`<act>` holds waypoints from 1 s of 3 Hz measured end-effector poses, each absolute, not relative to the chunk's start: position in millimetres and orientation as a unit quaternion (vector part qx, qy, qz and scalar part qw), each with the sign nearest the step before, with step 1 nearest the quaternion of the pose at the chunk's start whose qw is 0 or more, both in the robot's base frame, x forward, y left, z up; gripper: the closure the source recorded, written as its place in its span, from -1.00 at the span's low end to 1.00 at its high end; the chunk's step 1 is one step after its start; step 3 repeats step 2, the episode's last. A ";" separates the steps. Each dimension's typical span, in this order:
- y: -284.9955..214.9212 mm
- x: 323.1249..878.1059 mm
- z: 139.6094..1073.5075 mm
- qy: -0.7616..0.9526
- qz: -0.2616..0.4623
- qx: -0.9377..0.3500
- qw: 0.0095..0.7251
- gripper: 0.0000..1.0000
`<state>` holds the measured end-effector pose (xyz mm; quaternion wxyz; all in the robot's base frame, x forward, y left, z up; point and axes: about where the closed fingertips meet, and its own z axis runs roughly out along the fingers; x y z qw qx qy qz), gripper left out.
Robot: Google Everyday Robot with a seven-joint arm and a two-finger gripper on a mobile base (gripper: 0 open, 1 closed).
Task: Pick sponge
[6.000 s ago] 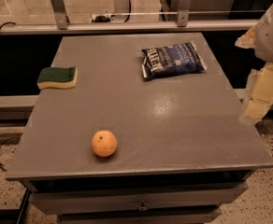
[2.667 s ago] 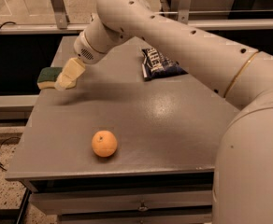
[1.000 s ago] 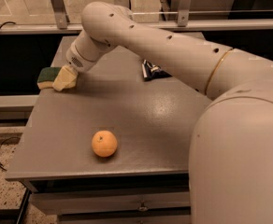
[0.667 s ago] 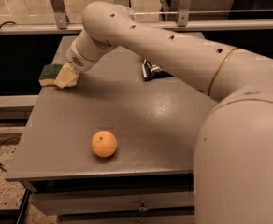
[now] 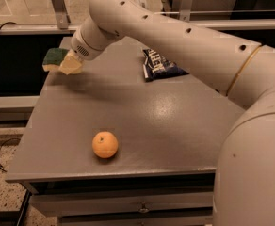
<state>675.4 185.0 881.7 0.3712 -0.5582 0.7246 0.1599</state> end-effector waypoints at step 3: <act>120.8 670.7 957.3 0.689 0.139 -0.549 0.453 1.00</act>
Offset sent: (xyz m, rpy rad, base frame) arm -0.0098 -0.1324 0.1180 0.1673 -0.2554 -0.0738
